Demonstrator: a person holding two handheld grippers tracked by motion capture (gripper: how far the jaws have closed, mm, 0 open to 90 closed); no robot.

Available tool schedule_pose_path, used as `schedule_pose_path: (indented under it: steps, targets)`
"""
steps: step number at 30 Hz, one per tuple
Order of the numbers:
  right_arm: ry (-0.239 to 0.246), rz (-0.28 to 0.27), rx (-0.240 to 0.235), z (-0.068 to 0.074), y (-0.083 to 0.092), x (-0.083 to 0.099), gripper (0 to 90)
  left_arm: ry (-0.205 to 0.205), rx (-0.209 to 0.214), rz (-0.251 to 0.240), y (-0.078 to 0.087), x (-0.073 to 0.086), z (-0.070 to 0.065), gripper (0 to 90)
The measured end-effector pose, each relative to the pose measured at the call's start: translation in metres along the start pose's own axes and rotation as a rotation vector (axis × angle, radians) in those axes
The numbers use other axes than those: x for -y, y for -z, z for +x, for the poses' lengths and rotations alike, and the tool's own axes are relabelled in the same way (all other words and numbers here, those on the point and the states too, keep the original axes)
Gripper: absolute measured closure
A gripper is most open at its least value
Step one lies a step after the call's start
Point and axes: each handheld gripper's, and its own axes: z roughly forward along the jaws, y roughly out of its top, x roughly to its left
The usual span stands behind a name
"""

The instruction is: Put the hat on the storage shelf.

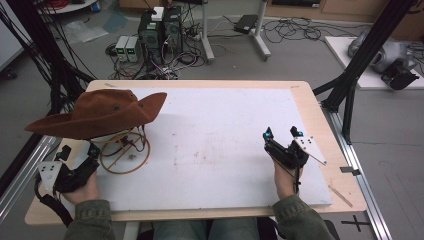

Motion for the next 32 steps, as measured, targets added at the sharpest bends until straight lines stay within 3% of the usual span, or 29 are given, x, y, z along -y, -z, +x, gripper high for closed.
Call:
schedule_pose_path:
  steps: [7, 32]
  targets:
    - [-0.032, 0.012, 0.008, -0.0024, -0.0001, 0.0001, 11.4, 0.003, -0.001, -0.002, -0.0001, 0.0001, 0.0002, 16.4]
    - [-0.025, 0.024, 0.008, -0.0029, -0.0023, 0.0012, 11.4, 0.008, 0.001, -0.003, -0.0003, 0.0002, 0.0010, 16.5]
